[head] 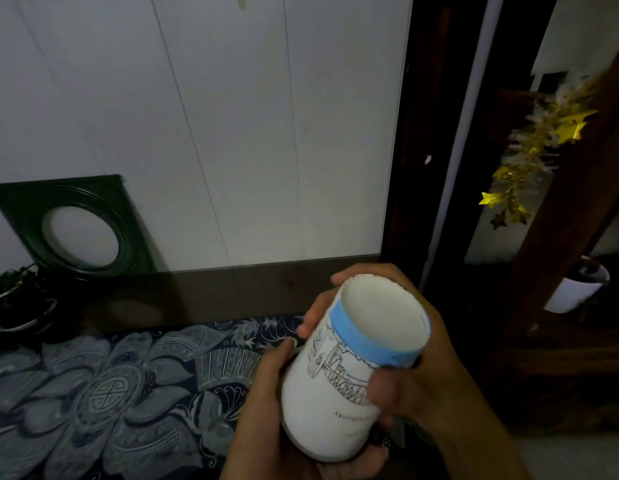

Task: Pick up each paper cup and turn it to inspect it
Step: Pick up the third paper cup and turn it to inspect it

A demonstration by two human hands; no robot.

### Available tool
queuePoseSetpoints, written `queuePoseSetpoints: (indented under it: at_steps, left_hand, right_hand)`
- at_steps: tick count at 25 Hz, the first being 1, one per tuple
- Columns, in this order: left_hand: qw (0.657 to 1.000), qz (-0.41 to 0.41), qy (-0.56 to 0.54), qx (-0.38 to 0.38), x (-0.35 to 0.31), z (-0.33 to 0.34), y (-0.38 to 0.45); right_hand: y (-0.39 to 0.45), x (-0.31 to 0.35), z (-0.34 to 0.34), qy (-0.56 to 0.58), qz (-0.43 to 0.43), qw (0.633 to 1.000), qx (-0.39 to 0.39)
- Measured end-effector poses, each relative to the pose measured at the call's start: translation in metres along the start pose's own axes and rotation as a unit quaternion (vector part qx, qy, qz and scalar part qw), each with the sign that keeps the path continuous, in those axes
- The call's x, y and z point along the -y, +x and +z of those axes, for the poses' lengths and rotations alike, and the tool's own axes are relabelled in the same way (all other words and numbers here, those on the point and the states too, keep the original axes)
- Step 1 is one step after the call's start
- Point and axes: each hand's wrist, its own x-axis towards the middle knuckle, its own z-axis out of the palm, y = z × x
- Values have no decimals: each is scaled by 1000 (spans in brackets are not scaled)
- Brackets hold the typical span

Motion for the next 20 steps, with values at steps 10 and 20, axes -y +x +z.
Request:
queuePoseSetpoints:
  at_steps: [10, 20]
  left_hand:
    - [993, 67, 50, -79, 14, -4, 10]
    - [986, 142, 48, -73, 48, -29, 19]
  right_hand:
    - [-14, -30, -3, -17, 40, 992, -118]
    - [-31, -55, -8, -74, 46, 979, -186]
